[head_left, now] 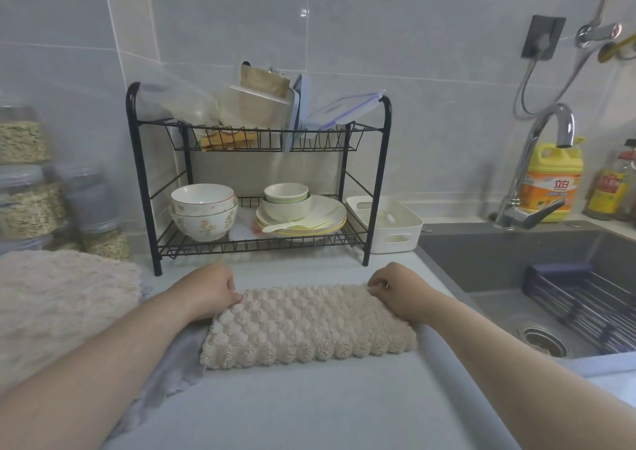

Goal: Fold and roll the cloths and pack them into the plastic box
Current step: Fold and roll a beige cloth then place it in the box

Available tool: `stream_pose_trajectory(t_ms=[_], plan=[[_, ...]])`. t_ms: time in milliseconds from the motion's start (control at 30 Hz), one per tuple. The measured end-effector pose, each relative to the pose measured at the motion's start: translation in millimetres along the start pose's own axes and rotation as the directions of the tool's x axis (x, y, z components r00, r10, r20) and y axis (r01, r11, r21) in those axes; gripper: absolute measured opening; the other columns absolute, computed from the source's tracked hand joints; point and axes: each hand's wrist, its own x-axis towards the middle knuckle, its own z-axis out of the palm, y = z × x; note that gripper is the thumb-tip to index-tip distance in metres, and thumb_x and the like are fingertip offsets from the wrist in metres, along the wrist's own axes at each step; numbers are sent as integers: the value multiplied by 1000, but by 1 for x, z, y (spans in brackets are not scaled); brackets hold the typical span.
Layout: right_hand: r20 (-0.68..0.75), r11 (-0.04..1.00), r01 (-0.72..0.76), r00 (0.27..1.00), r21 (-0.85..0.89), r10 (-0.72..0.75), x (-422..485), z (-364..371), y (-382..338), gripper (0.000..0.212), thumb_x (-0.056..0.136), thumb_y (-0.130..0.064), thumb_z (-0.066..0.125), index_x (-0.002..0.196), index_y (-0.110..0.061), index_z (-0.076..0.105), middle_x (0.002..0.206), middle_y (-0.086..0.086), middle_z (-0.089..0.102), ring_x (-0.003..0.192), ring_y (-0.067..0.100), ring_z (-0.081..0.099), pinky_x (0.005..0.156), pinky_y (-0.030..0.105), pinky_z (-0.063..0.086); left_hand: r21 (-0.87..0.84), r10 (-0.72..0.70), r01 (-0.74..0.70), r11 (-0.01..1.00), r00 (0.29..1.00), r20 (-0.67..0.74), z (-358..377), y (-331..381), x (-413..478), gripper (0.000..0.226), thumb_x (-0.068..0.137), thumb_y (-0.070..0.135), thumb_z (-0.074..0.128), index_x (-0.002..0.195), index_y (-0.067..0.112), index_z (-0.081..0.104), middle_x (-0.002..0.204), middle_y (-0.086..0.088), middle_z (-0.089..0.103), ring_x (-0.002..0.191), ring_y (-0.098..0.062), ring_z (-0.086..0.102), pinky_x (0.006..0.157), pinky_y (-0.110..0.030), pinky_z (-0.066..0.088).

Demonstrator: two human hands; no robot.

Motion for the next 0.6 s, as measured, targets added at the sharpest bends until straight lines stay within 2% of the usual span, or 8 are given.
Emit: stream_pose_trajectory(t_ms=[67, 133, 167, 233, 333, 433, 533, 600], plan=[[-39, 993, -12, 999, 114, 17, -6, 0, 1, 8, 93, -23, 59, 87, -17, 61, 87, 2, 62, 68, 11, 56, 61, 20, 41, -40, -8, 7, 999, 1000, -8, -1, 0, -2, 22, 87, 31, 65, 74, 17, 55, 83, 0, 62, 75, -17, 55, 62, -29, 39], [-29, 958, -39, 998, 284, 49, -12, -3, 0, 11, 93, -17, 58, 85, -10, 54, 64, 3, 59, 43, 9, 49, 44, 20, 40, -93, -19, 16, 996, 999, -31, -3, -1, -5, 22, 85, 30, 67, 73, 19, 52, 80, 3, 57, 71, -14, 51, 57, -27, 35], [-26, 933, -41, 998, 358, 54, -15, -5, 1, 11, 93, -13, 58, 86, -7, 53, 57, 4, 59, 36, 10, 47, 40, 21, 40, -122, -27, 21, 992, 999, -46, -4, -2, -5, 23, 84, 29, 69, 72, 19, 51, 78, 3, 56, 68, -13, 50, 54, -27, 33], [-47, 905, -27, 998, 424, 51, -18, -11, 2, 10, 92, -12, 62, 84, -7, 57, 54, 3, 61, 37, 11, 49, 46, 23, 44, -164, -39, 27, 986, 997, -66, -7, -4, -6, 25, 82, 26, 71, 70, 17, 50, 75, 1, 56, 64, -13, 48, 52, -26, 32], [-36, 921, -3, 999, 391, 19, -20, -15, 3, 8, 85, -21, 72, 82, -16, 66, 67, -2, 67, 50, 10, 56, 60, 24, 48, -175, -30, 23, 984, 999, -39, -8, -5, -7, 24, 81, 23, 72, 70, 16, 51, 73, -1, 59, 60, -15, 51, 48, -24, 35], [45, 969, -8, 999, 246, -3, -22, -15, 2, 19, 83, -27, 74, 100, -23, 70, 73, -13, 65, 50, -2, 55, 55, 5, 40, -173, -12, 11, 985, 1000, -4, -5, -5, -5, 19, 83, 22, 70, 73, 17, 55, 75, -2, 62, 59, -16, 54, 47, -22, 39], [106, 973, -63, 994, 224, 39, -20, -13, -2, 15, 88, -19, 68, 102, -15, 67, 65, -4, 64, 43, 2, 55, 51, 11, 45, -108, 40, -40, 993, 999, -3, -4, -3, -4, 15, 86, 21, 67, 75, 19, 57, 79, 4, 59, 68, -10, 52, 54, -22, 38], [85, 966, -89, 994, 243, 70, -16, -13, -5, 12, 90, -15, 64, 101, -11, 64, 77, 3, 69, 52, 11, 59, 50, 14, 48, -95, 44, -43, 995, 999, 5, -2, -2, -1, 14, 89, 21, 62, 76, 19, 56, 83, 4, 59, 74, -12, 52, 60, -23, 40]])
